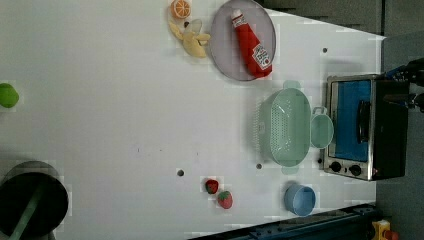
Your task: Drag strainer right to left.
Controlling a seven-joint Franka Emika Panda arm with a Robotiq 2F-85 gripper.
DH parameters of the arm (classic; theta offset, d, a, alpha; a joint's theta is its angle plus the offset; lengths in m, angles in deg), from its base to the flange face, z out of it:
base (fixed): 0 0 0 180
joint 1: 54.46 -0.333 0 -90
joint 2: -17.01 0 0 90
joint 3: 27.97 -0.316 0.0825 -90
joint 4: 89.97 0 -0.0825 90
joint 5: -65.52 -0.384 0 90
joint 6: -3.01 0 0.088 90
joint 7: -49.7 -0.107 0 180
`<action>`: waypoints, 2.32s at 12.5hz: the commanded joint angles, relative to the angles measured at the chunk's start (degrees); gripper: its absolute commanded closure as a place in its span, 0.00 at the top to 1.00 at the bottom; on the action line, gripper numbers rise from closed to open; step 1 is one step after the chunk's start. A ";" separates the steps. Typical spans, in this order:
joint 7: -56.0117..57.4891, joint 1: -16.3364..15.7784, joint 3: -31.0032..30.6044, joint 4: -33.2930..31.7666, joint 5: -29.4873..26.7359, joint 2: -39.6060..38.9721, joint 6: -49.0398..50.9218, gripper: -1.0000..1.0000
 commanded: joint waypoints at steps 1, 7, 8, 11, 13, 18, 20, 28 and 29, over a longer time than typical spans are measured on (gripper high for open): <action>-1.30 -0.40 2.49 -17.19 0.94 30.24 13.07 0.79; -2.46 -0.46 2.34 -24.12 0.93 26.51 8.80 1.00; -3.31 -0.46 2.32 -26.49 0.93 25.03 5.43 1.00; -8.19 -0.46 2.29 -33.77 0.93 19.43 -8.74 1.00; -15.17 -0.47 1.99 -37.62 0.93 14.80 -18.96 1.00; -33.37 -0.53 0.87 -39.27 0.94 -0.52 -36.61 1.00; -38.44 -0.72 0.39 -39.27 0.94 -6.49 -43.00 1.00; -39.97 -1.64 -0.58 -39.22 0.92 -20.36 -58.95 1.00; -40.23 -1.90 -0.76 -39.16 0.91 -21.09 -59.72 1.00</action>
